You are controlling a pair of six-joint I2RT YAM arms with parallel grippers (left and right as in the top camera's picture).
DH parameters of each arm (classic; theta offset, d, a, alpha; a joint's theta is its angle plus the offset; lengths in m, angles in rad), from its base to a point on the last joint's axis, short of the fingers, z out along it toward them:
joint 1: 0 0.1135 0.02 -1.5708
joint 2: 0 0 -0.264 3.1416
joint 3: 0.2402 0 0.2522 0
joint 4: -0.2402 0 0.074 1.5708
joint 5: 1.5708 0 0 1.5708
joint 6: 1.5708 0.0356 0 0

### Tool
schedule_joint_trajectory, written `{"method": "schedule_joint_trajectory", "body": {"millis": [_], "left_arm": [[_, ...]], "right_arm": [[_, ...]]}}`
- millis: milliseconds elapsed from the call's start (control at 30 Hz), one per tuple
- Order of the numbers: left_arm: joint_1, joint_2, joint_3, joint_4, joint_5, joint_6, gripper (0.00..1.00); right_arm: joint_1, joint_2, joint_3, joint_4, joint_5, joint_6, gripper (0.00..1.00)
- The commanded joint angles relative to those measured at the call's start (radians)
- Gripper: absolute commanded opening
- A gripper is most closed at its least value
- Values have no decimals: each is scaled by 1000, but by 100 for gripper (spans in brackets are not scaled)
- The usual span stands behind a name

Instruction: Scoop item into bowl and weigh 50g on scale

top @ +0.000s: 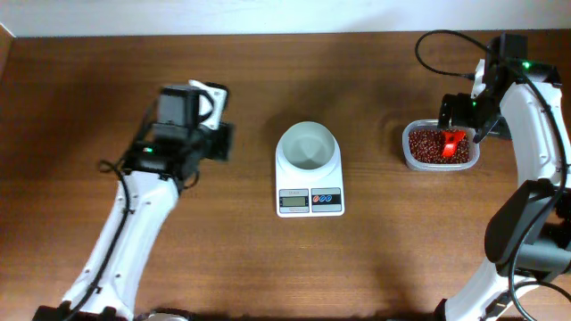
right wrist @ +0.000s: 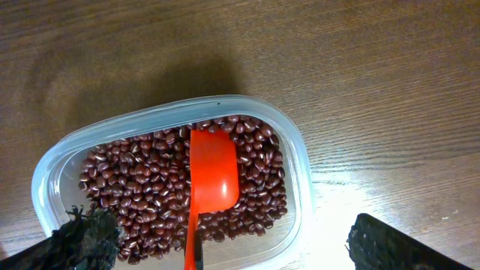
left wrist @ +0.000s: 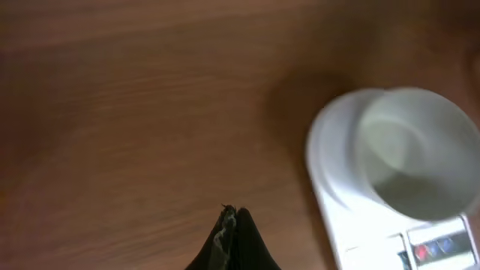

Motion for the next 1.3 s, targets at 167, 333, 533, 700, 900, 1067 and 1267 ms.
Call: {"method": "schedule_joint_trajectory", "body": {"millis": [167, 333, 533, 700, 900, 1067, 1267], "left_arm": [[121, 139, 13, -33, 67, -14, 0], [25, 188, 13, -93, 135, 64, 0], [-257, 252, 13, -214, 66, 149, 0], [-405, 306, 12, -267, 65, 160, 0], [-499, 306, 11, -223, 64, 161, 0], [-550, 316, 11, -55, 12, 172, 2], [-557, 316, 11, -57, -9, 145, 76]], "right_arm": [[-5, 2, 15, 0, -2, 5, 99], [-5, 2, 15, 0, -2, 5, 99], [-5, 2, 15, 0, -2, 5, 99], [-5, 2, 15, 0, -2, 5, 99], [-5, 2, 15, 0, -2, 5, 99], [-5, 2, 15, 0, -2, 5, 99], [-5, 2, 15, 0, -2, 5, 99]]}}
